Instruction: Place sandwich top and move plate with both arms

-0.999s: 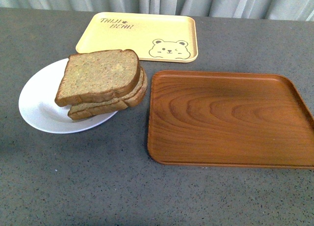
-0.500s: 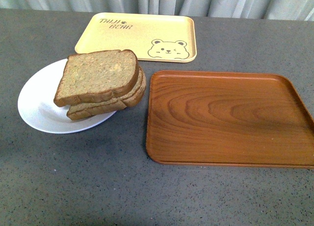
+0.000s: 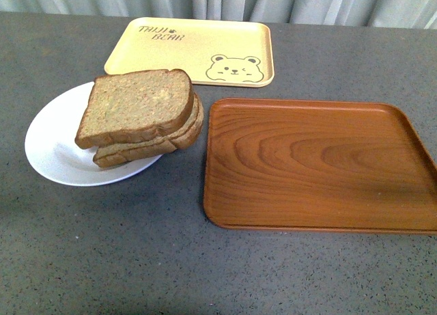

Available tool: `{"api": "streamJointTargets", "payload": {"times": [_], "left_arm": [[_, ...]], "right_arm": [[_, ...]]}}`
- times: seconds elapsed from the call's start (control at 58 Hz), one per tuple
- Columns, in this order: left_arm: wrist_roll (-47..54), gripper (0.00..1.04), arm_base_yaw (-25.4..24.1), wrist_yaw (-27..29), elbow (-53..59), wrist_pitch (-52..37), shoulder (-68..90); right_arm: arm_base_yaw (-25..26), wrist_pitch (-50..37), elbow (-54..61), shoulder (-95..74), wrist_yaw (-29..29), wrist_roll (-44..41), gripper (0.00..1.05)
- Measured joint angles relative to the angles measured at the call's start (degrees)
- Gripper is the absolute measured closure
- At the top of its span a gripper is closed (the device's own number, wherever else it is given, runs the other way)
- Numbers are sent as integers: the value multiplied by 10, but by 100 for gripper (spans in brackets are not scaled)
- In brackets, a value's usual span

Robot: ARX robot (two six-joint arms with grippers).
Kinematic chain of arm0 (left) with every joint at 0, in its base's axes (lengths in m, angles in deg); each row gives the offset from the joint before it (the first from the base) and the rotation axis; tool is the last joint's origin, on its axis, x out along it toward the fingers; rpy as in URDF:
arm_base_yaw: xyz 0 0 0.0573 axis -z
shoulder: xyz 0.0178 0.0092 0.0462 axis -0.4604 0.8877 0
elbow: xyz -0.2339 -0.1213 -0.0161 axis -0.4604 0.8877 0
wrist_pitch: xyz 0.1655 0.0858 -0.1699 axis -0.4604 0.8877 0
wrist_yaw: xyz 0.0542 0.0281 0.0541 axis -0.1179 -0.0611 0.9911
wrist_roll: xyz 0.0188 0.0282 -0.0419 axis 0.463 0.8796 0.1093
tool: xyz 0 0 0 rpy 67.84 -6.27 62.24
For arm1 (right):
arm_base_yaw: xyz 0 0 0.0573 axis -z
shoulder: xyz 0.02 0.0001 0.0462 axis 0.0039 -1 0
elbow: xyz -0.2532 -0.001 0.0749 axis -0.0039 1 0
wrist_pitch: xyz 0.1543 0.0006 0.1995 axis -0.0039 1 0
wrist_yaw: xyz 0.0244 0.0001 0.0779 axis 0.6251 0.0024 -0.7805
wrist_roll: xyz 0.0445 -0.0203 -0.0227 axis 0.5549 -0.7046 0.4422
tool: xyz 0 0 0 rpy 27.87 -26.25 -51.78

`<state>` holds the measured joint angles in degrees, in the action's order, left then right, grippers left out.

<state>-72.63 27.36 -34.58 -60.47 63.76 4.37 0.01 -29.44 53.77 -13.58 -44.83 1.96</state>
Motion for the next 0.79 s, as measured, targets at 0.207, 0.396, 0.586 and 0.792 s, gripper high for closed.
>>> {"api": "streamJointTargets", "payload": {"times": [0.207,0.396,0.586,0.792], "left_arm": [[0,9,0,0,0,0,0],[0,9,0,0,0,0,0],[0,9,0,0,0,0,0],[0,9,0,0,0,0,0]], "right_arm": [[0,57,0,61,0,0,103],[0,104,0,109,0,0,103],[0,141,0,146,0,0,103],[0,174,0,180,0,0,103]]}}
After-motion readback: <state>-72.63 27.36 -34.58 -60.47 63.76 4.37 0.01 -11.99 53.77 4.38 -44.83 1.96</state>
